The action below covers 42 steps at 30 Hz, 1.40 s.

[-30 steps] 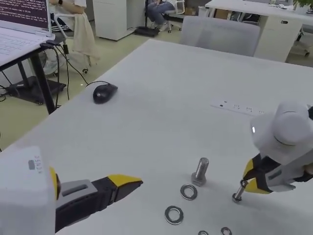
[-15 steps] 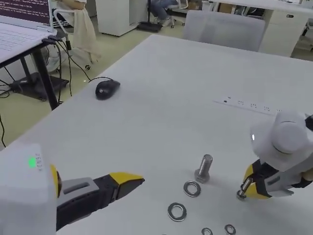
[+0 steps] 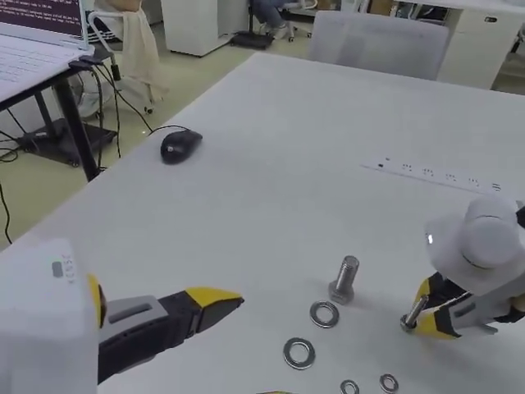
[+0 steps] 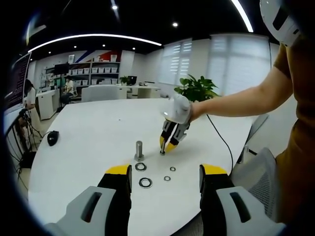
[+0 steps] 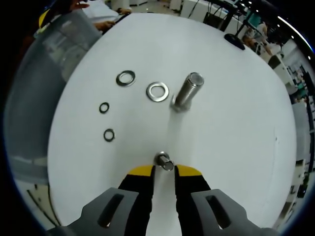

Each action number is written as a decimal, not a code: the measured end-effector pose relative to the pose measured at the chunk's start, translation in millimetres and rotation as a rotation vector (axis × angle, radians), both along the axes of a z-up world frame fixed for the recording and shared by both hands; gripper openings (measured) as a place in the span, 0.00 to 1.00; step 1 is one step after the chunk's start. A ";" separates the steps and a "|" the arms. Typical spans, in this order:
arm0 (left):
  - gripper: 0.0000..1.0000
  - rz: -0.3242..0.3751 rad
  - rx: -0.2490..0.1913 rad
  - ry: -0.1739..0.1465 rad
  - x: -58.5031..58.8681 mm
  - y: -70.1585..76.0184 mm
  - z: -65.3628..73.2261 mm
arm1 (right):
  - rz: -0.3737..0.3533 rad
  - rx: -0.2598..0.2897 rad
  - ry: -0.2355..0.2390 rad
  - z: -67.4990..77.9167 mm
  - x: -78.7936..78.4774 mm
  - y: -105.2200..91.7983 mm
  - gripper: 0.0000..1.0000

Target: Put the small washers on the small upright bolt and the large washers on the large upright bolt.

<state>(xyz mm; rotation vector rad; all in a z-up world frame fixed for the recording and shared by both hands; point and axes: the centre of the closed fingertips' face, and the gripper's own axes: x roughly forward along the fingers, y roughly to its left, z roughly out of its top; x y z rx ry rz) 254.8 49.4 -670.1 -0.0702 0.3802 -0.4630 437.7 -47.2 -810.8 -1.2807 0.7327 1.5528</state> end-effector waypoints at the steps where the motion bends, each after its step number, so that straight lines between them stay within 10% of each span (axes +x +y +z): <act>1: 0.54 -0.003 0.003 0.000 -0.5 -0.4 0.3 | -0.008 -0.001 -0.001 1.1 0.1 -2.3 0.17; 27: 0.54 -0.033 0.027 -0.053 -18.0 -10.4 15.8 | -0.036 0.003 0.069 -6.2 -75.8 -35.6 0.17; 42: 0.55 -0.043 0.026 -0.080 -20.5 -7.9 25.6 | -0.027 -0.002 0.089 -12.4 -86.8 -17.9 0.19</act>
